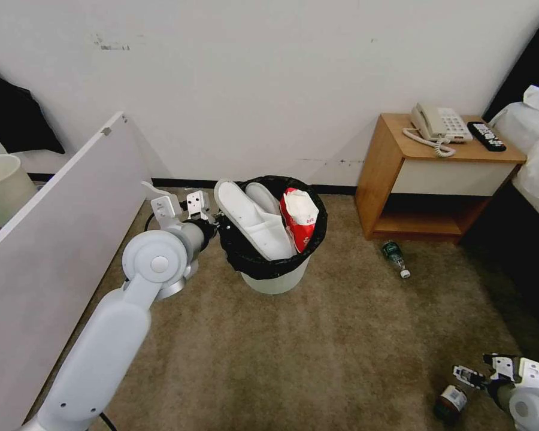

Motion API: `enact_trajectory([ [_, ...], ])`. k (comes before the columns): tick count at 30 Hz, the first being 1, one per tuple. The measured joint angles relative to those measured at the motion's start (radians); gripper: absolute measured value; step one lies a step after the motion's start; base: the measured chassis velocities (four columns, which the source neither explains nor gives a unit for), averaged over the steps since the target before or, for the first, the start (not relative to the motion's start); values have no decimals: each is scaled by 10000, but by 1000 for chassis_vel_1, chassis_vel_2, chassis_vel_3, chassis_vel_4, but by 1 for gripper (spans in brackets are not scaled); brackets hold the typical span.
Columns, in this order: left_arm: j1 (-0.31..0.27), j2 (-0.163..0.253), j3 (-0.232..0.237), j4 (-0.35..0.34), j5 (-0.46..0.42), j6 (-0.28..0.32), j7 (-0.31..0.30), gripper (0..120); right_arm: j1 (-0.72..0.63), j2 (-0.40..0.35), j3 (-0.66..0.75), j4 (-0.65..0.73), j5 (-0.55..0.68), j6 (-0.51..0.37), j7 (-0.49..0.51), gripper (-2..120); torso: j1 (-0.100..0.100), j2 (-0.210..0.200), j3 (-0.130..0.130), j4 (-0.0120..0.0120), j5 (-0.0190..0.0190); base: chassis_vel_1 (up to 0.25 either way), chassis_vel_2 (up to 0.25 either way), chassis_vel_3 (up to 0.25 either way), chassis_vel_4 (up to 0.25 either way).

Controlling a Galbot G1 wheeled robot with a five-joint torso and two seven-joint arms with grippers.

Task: Pick up the trash bin, then pick up the garbage from the floor and place it into the trash bin.

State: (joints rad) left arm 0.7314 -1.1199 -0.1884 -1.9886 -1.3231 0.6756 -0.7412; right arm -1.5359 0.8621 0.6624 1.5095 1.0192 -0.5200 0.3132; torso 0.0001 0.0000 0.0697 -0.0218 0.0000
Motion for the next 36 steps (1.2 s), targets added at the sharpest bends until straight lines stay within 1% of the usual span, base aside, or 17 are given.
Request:
enact_trajectory([
  [5,-26,-3,-1,52,12,0,13,4,276,133,-239,-389,-154,73,-130,100,0,0,0,0,0,0,0,0,0],
  [16,-39,18,-2,64,13,0,18,4,599,330,-552,-764,-375,161,-283,99,0,0,0,1,0,0,0,0,0],
  [19,-36,18,-2,67,13,0,22,4,706,425,-655,-878,-490,168,-320,92,0,0,0,0,-1,0,0,0,0],
  [20,-36,18,-2,67,13,0,22,4,706,425,-655,-878,-490,168,-320,92,0,0,0,0,-1,0,0,0,0],
  [21,-30,17,-2,70,13,0,22,4,740,471,-684,-919,-526,173,-329,86,0,0,0,0,0,0,0,0,0],
  [22,-27,17,-1,70,13,0,22,4,747,492,-692,-934,-546,178,-346,82,0,0,0,0,0,0,0,0,0],
  [23,-27,17,-1,70,13,0,22,4,747,492,-692,-934,-546,178,-346,82,0,0,0,0,0,0,0,0,0],
  [25,-17,20,-1,70,13,-1,22,4,748,528,-697,-979,-639,235,-435,70,0,0,0,0,-1,0,0,0,0],
  [26,-17,20,-1,70,13,-1,22,4,748,528,-697,-979,-639,235,-435,70,0,0,0,0,-1,0,0,0,0],
  [27,-16,27,-1,70,13,-1,22,4,748,541,-698,-1018,-682,301,-484,62,0,0,0,0,0,0,0,0,0],
  [29,-15,29,0,71,13,-1,22,4,748,544,-698,-1026,-689,316,-493,61,0,0,0,0,0,0,0,0,0],
  [30,-14,30,4,70,17,-2,22,4,752,545,-695,-1043,-721,358,-526,52,0,0,0,0,0,0,0,0,0],
  [31,-13,29,10,70,25,-1,23,4,754,542,-686,-1044,-744,390,-544,47,0,-1,0,0,-1,0,0,0,0],
  [32,-13,29,10,70,25,-1,23,4,754,542,-686,-1044,-744,390,-544,47,0,-1,0,0,-1,0,0,0,0],
  [34,-11,0,23,67,31,-2,22,4,754,523,-658,-1029,-748,418,-559,36,0,0,0,0,-1,0,0,0,0],
  [36,-10,-2,25,64,32,-3,23,4,754,523,-656,-1028,-759,433,-565,33,0,0,0,0,-1,0,0,0,0],
])
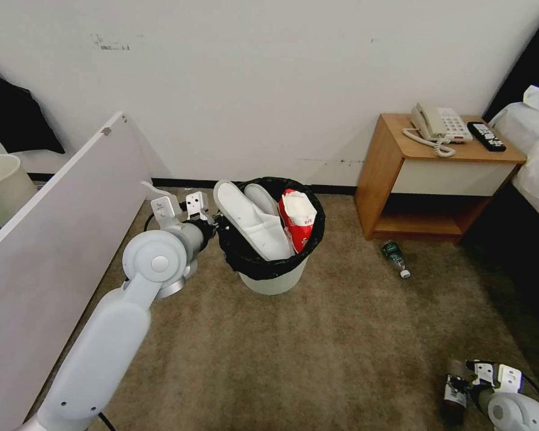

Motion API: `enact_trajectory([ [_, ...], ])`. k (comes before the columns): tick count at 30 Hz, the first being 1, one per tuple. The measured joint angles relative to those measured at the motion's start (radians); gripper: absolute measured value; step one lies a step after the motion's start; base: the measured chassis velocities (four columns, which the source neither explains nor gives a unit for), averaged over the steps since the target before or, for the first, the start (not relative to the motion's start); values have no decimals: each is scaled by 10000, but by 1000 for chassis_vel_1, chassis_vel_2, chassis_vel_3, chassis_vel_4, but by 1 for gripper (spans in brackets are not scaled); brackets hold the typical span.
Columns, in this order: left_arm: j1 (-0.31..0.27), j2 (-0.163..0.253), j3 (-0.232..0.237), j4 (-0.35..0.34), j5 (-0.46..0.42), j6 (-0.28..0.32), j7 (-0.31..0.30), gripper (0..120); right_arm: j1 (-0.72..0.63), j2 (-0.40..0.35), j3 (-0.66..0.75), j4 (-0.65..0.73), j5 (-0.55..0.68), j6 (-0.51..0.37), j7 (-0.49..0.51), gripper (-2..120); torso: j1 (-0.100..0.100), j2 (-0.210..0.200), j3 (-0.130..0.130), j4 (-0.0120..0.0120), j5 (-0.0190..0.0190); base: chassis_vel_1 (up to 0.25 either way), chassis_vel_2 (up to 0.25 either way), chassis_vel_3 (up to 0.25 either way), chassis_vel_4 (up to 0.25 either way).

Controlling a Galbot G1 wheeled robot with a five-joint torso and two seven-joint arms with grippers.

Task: Pick up the trash bin, then pick up the garbage from the floor and place it into the trash bin.

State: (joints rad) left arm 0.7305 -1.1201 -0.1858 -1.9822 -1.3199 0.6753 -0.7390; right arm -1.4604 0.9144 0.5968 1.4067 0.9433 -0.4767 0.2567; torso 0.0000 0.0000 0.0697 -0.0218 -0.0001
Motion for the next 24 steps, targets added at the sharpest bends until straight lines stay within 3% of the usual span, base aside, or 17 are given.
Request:
enact_trajectory([
  [7,69,42,-20,-83,2,-1,-7,4,2,-3,1,6,-99,151,-67,19,0,0,0,0,0,0,0,0,0],
  [24,255,137,-66,-272,-19,-9,-85,4,-86,-26,342,419,-474,491,-126,19,0,0,0,0,2,0,0,0,0],
])
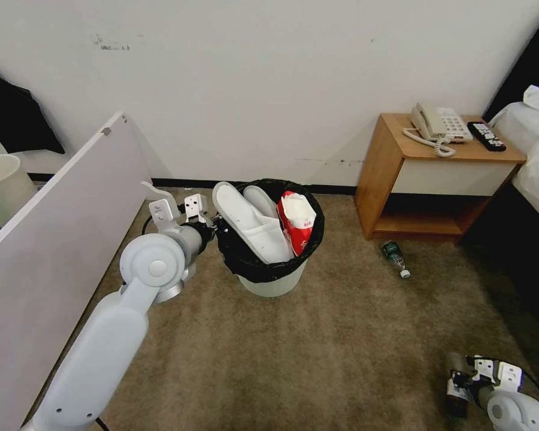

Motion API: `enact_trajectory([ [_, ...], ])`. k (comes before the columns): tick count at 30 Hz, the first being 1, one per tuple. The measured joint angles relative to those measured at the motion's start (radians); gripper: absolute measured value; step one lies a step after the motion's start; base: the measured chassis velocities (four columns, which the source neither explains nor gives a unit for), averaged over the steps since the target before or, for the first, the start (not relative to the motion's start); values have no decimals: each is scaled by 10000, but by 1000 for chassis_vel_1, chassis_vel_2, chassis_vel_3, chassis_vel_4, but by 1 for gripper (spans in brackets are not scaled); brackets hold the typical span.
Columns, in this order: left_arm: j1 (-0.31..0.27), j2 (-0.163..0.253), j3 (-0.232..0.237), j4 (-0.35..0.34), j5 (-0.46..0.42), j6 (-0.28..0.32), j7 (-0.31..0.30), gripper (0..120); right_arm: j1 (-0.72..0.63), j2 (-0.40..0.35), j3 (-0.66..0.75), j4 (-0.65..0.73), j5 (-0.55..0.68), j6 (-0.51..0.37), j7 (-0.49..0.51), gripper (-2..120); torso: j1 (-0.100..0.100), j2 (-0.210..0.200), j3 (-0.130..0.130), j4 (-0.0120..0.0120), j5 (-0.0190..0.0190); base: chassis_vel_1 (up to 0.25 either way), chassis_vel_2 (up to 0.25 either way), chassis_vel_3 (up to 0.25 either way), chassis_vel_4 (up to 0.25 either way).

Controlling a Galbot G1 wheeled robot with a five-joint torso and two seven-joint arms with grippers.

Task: Pick up the trash bin, then pick up the garbage from the floor and place it into the trash bin.

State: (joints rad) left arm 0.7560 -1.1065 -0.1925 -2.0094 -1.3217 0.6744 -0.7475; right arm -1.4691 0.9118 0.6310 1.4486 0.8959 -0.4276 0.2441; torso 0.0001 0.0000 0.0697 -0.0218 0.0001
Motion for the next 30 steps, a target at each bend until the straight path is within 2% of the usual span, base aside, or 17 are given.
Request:
enact_trajectory([
  [6,25,2,11,-38,-33,-1,-86,4,-169,-225,489,1021,-396,148,-109,19,0,0,0,-1,-1,0,0,0,0],
  [10,40,-35,84,-112,-81,-1,-221,4,-116,-365,902,2410,-138,133,60,19,-1,0,0,1,-1,0,0,0,0],
  [20,53,-6,118,-263,-223,37,-416,4,205,-798,1471,4268,-57,149,37,19,0,0,0,1,-2,0,0,0,0],
  [22,49,-12,170,-268,-242,47,-452,4,327,-987,1565,4952,-69,288,-171,19,0,1,0,1,-2,0,0,0,0],
  [26,38,-37,224,-268,-243,58,-476,4,460,-1129,1593,5494,-77,414,-367,19,0,0,1,0,-2,0,0,0,0],
  [30,34,-56,264,-284,-255,73,-515,4,598,-1347,1690,6152,-343,894,-889,19,0,0,1,1,-2,0,0,0,0],
])
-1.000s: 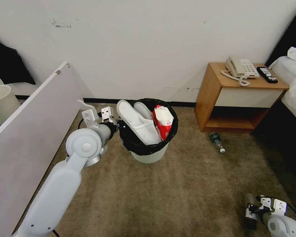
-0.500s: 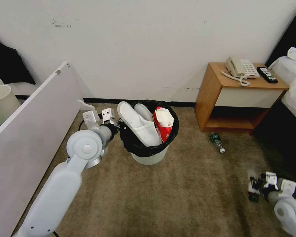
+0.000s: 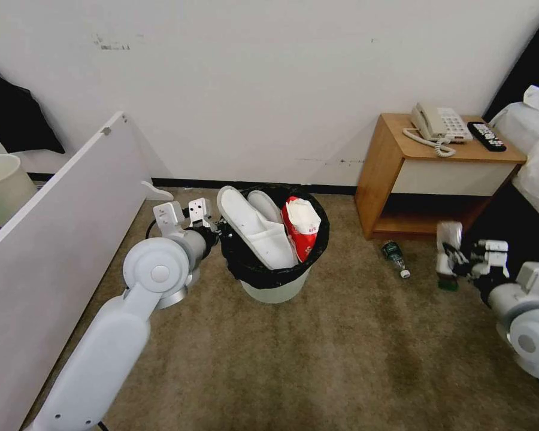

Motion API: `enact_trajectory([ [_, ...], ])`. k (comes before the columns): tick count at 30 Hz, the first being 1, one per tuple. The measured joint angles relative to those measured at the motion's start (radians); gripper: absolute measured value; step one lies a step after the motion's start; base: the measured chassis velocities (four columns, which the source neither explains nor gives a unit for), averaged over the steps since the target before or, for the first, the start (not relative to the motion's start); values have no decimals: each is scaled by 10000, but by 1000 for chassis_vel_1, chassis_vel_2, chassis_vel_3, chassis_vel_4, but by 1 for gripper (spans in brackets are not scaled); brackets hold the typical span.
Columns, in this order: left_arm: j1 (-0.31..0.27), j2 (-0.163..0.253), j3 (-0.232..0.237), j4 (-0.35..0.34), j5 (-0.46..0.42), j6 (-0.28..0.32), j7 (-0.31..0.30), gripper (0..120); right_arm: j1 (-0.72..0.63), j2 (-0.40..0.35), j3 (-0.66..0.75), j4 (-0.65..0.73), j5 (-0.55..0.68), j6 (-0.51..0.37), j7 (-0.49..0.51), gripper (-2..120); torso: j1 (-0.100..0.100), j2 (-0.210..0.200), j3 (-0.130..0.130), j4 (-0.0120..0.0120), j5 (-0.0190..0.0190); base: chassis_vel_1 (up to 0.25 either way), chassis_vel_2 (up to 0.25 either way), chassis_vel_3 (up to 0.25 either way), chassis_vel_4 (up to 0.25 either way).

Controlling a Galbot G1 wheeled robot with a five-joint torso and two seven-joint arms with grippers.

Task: Pick up the trash bin, then pick up the garbage from the floor and place it into the trash bin.

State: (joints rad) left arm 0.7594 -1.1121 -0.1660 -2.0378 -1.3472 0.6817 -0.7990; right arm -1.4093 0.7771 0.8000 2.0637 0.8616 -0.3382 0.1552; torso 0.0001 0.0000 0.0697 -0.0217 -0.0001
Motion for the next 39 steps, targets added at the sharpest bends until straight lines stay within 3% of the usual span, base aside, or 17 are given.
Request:
enact_trajectory([
  [5,-6,27,65,-42,-77,14,-38,4,38,-354,131,441,-320,924,-1116,19,0,0,0,-2,3,0,0,0,0],
  [7,-50,29,188,-48,-101,36,-48,4,206,-673,111,493,-441,1893,-2251,19,0,0,0,0,-1,0,0,0,0],
  [10,-85,-4,306,-47,-100,49,-48,4,395,-933,-25,395,-438,2571,-3109,19,0,0,0,0,1,0,0,0,0],
  [17,-208,-90,647,95,-67,86,-19,4,991,-1305,-695,272,-198,3840,-4283,19,0,0,0,0,1,0,0,0,0],
  [28,-485,-223,1085,380,-27,102,81,4,1696,-1601,-1289,589,276,4199,-4883,19,0,-1,0,0,1,0,0,0,0],
  [39,-751,-483,1660,642,121,105,150,4,2156,-2497,-1604,860,892,4253,-5393,19,0,0,0,-1,2,0,0,0,0],
])
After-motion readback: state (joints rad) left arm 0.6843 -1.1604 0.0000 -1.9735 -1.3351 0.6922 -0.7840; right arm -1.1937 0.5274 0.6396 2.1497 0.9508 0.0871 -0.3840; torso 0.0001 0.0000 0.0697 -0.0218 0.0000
